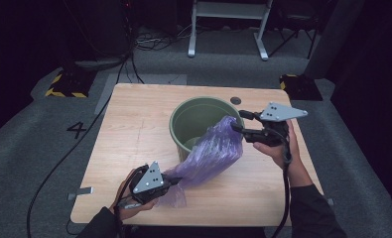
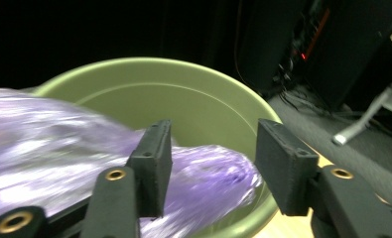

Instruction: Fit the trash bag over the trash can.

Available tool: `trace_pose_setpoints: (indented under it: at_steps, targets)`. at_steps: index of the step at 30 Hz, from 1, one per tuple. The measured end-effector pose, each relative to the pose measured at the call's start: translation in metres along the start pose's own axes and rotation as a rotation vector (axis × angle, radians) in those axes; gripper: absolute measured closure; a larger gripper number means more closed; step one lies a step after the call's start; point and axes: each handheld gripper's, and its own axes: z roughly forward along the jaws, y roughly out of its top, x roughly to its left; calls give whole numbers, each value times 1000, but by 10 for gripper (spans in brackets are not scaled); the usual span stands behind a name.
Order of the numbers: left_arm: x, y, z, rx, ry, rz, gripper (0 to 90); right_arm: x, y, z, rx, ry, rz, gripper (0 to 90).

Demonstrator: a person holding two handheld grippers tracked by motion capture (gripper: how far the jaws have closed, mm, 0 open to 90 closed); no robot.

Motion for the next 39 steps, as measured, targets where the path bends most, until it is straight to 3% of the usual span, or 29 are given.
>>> trace_pose_setpoints:
  at_steps: [6,11,15,19,20,21,23,24,25,31,39]
  targets:
    - [-1,0,0,3,5,2,871,11,-8,-24,-38,42,-28,461]
    - [0,-1,0,0,0,-6,871,23,-29,-42,-78,85,-33,424]
    - [0,-1,1,0,-4,-6,871,36,-54,-47,-81,69,-45,375]
    - [0,0,2,-2,-10,-3,870,43,-63,-42,-74,66,-56,387]
    - [0,1,2,-1,-14,-1,870,47,-65,-37,-65,61,-80,465]
    - [0,1,2,-1,-14,-1,869,47,-65,-37,-65,61,-80,465]
    - [-1,1,2,-8,-17,0,869,50,-63,-33,-68,46,-110,642]
    - [-1,1,1,-12,-18,9,869,50,-63,-33,-68,46,-110,642]
    - [-2,2,0,-17,-20,6,869,50,-61,-30,-68,38,-122,720]
    - [-2,4,-4,-33,-27,13,859,51,-52,-27,-80,38,-144,841]
    - [0,8,-7,-49,-25,1,808,45,-32,-15,-58,20,-137,882]
